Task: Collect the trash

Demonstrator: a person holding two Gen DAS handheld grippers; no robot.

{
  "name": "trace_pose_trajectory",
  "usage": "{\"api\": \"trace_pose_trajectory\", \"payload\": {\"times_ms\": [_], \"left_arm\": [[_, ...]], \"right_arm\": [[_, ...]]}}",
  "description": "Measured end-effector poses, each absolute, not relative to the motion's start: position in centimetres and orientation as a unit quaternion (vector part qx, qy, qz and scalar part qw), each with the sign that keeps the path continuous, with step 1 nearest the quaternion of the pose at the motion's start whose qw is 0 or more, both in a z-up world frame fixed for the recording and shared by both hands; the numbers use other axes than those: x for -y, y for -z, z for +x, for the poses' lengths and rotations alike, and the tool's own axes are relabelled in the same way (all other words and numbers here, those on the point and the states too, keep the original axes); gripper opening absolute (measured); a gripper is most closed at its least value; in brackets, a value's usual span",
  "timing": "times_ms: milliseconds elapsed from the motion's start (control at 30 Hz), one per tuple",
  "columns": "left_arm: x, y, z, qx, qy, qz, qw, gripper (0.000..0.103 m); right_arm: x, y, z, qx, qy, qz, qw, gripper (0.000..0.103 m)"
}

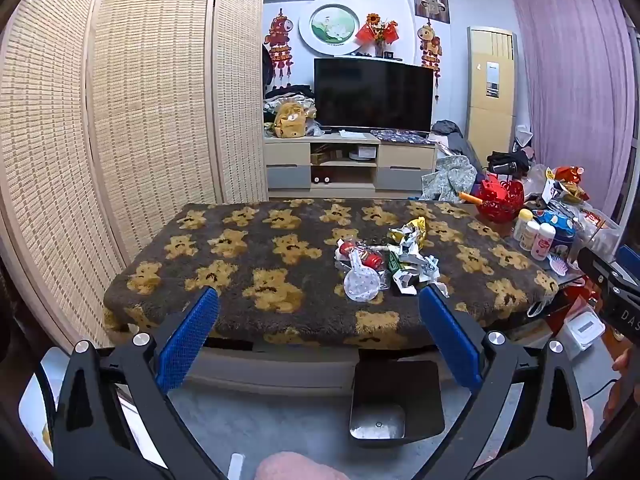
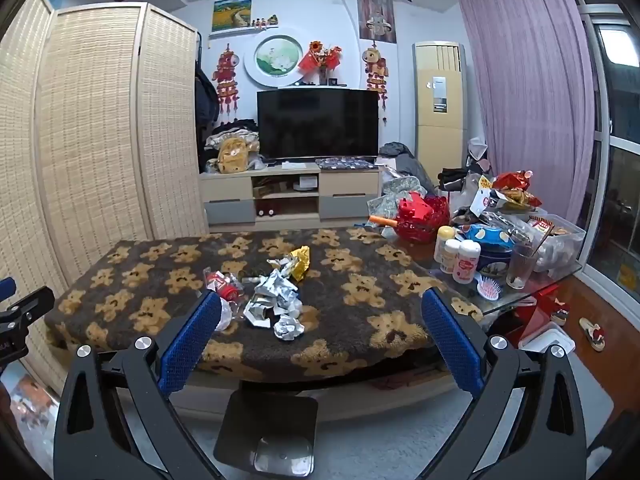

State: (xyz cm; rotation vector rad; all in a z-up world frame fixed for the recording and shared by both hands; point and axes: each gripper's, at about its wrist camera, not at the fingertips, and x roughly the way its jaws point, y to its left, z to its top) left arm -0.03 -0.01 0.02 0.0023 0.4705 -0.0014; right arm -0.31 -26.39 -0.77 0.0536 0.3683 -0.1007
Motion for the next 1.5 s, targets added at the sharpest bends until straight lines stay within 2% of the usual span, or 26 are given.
{"api": "trace_pose_trajectory", "payload": {"times_ms": [1500], "left_arm": [[0.8,-0.2,-0.8,-0.231,0.003,0.012,0.973,0.095]], "right_arm": [[26.5,0.8,-0.5,-0.194,0.054,0.025,0.979,0.1]]}}
